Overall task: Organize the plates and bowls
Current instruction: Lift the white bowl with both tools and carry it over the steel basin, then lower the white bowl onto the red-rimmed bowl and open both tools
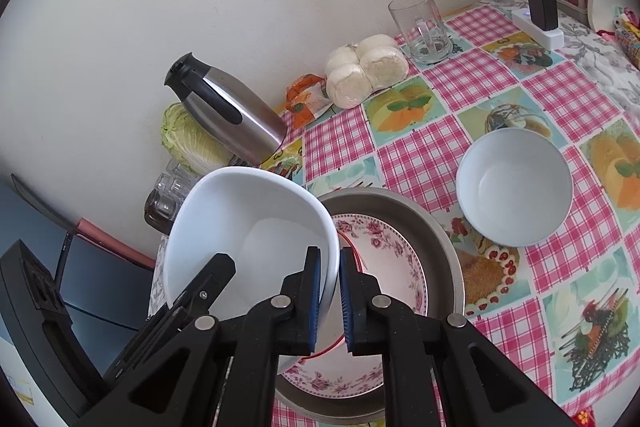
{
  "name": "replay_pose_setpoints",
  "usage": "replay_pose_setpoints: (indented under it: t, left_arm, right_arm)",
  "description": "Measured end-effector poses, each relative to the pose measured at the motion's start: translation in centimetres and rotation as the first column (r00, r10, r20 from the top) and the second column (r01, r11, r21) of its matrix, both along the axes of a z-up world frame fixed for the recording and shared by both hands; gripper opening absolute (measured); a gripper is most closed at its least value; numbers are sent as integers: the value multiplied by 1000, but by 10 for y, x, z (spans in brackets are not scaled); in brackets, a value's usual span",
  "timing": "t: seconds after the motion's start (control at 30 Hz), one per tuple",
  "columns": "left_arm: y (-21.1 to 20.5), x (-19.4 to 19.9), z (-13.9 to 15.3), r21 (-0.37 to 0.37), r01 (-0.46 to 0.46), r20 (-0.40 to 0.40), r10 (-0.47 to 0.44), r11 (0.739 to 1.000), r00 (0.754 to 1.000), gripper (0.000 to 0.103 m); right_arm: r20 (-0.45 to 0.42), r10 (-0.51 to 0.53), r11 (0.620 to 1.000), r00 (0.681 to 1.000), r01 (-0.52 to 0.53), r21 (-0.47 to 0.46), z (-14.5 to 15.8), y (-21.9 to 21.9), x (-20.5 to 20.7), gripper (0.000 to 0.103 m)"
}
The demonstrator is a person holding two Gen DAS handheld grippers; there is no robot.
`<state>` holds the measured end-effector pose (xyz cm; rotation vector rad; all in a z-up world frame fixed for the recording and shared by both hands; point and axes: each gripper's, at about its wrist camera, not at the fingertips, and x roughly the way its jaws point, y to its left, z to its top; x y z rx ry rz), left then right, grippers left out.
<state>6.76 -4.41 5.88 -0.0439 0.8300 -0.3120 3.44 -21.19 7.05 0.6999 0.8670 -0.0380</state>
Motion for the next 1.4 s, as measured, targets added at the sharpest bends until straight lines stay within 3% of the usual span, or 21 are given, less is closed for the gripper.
replay_pose_setpoints:
  t: [0.8,1.4]
  left_arm:
    - [4,7,-22,11,-7,-103,8,1000,995,24]
    - [11,16,-34,-22,-29,-165,24,999,986,24]
  right_arm:
    - [-72,22,1000,997,-23,-13,-12,7,2,13]
    - [-56,20,1000,998,-19,19,-20,6,7,14]
